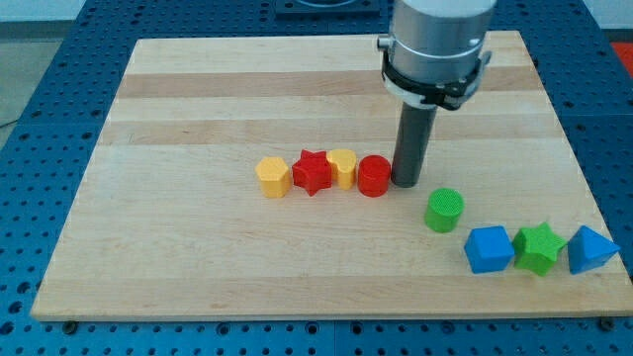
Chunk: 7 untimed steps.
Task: Push the green circle slightly up
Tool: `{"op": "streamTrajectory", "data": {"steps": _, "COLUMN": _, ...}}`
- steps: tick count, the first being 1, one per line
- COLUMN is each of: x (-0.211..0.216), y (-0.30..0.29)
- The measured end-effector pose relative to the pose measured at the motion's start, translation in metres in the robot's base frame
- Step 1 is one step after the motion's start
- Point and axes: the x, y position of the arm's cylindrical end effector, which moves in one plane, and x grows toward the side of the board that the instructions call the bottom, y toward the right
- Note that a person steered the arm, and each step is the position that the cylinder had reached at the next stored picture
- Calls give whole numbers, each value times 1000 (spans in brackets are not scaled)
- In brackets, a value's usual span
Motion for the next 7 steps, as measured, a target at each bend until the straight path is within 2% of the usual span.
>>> {"op": "streamTrajectory", "data": {"steps": 1, "x": 36, "y": -27}}
{"op": "streamTrajectory", "data": {"steps": 2, "x": 62, "y": -29}}
{"op": "streamTrajectory", "data": {"steps": 4, "x": 55, "y": 31}}
{"op": "streamTrajectory", "data": {"steps": 5, "x": 49, "y": 44}}
{"op": "streamTrajectory", "data": {"steps": 6, "x": 71, "y": 42}}
{"op": "streamTrajectory", "data": {"steps": 7, "x": 67, "y": 64}}
